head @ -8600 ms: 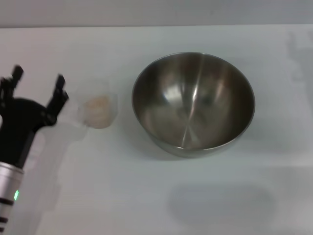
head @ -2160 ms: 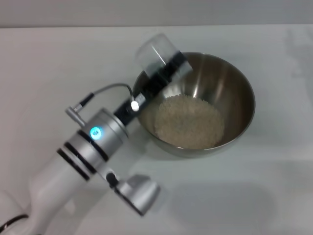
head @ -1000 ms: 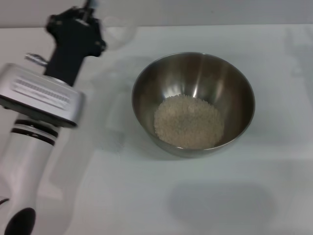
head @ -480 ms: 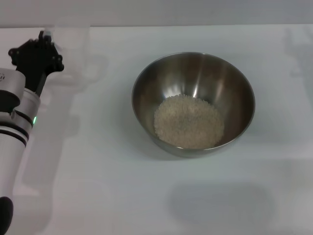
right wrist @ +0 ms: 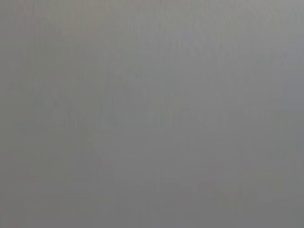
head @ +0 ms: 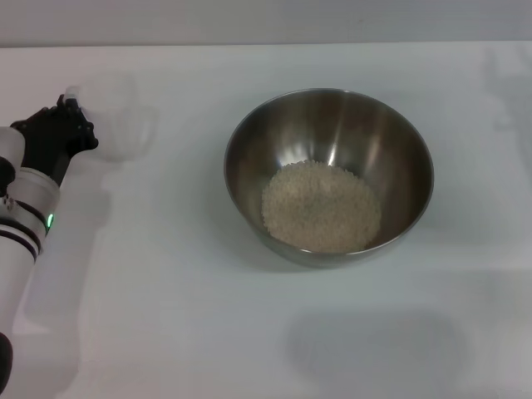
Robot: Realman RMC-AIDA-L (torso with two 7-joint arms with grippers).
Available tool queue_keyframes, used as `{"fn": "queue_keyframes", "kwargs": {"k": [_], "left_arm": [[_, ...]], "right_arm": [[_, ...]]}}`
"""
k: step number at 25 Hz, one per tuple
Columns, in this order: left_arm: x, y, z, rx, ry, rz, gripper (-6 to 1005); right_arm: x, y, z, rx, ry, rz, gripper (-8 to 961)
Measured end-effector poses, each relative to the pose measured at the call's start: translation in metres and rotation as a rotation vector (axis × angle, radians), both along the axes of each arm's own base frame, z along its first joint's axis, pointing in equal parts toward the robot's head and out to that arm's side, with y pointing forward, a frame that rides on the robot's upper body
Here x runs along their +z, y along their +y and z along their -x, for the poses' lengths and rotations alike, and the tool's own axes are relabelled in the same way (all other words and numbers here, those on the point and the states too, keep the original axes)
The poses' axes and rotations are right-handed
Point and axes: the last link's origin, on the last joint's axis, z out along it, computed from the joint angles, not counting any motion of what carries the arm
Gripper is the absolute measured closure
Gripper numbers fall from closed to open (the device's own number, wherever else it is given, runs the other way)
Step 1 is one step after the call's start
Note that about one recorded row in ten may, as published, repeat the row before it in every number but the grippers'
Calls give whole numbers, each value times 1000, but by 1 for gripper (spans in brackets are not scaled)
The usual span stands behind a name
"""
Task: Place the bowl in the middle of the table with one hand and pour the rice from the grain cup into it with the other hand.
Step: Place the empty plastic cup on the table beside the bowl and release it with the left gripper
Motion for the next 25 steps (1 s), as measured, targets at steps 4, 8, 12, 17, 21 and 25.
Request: {"fn": "queue_keyframes", "kwargs": {"k": [4, 8, 12, 17, 21, 25], "left_arm": [[-2, -1, 2, 16, -15, 12, 861], [-2, -2, 5, 24, -17, 14, 858], [-2, -2, 5, 25, -20, 16, 854], [-6, -3, 4, 25, -19, 34, 850], [-7, -5, 5, 31, -20, 42, 846], [-6, -9, 8, 34, -22, 42, 843]], "right_arm": [[0, 0, -1, -2, 0, 0, 434], [0, -1, -1, -3, -1, -1, 434], [0, -1, -1, -3, -1, 0, 434], [0, -1, -2, -5, -2, 0, 434], [0, -2, -3, -6, -2, 0, 434], [0, -2, -3, -7, -2, 0, 434]]}}
